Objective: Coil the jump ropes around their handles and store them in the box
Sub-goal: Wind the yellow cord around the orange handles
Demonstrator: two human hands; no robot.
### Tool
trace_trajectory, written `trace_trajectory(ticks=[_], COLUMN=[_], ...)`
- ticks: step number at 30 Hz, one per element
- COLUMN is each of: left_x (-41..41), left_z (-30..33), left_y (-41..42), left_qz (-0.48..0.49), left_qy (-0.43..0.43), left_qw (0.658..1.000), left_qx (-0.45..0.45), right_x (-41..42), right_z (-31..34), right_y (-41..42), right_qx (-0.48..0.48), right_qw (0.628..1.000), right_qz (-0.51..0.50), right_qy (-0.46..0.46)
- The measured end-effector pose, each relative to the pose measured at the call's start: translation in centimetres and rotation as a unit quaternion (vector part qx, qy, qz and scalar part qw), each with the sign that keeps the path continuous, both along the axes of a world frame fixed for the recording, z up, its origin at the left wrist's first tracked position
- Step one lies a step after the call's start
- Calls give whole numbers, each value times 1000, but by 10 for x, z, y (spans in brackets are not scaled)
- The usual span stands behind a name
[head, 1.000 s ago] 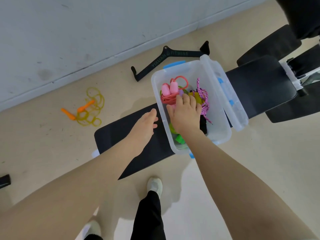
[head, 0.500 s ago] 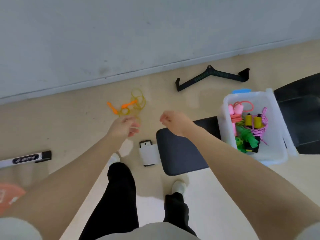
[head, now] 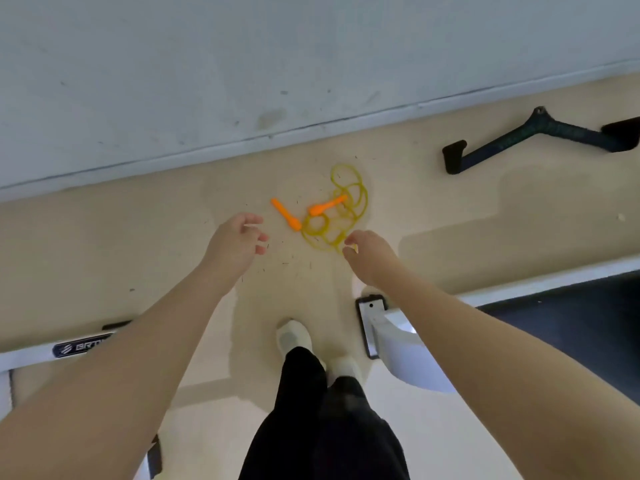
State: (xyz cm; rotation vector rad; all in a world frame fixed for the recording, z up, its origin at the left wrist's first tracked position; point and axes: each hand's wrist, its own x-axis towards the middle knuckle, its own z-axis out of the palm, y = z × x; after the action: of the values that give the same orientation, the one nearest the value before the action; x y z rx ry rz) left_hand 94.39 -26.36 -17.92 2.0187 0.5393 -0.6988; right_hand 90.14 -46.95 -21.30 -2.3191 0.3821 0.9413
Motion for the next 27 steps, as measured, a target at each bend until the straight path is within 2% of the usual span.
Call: trace_trajectory(ticks=[4,9,13,16,18,20,22,24,25,27], left_x=[24,49,74,89,96,102,110,116,115,108], left_z=[-98,-242,-357,-427,-464,-494,-499,-490,-477,-443], left_y=[9,13,8,3,9,15,17,15,15,21], left_qz=[-110,-283,-406,-490,-528,-563,-599,-600,-572,-496], left_qy=[-37,-61,-68,-98,-160,-279,-304,-178,-117,-75], left_qw=[992,946,884,813,771,716,678,718,753,828], left_qx=[54,144,221,299,317,303,300,305,302,251], right_x=[32,68,103,127,140,148,150,148,147,147], right_z=[-88,-222,-329,-389,-417,-434,-438,-427,-414,-379], right_y=[11,15,25,29,32,36,37,35,35,34], right_qx=[-26,-39,-92,-125,-139,-165,-187,-199,-200,-186], right_qw=[999,995,980,971,960,935,914,912,916,928], right_qz=[36,80,162,187,234,303,349,347,334,300], right_qy=[-6,-40,-76,-76,-73,-86,-86,-86,-97,-119])
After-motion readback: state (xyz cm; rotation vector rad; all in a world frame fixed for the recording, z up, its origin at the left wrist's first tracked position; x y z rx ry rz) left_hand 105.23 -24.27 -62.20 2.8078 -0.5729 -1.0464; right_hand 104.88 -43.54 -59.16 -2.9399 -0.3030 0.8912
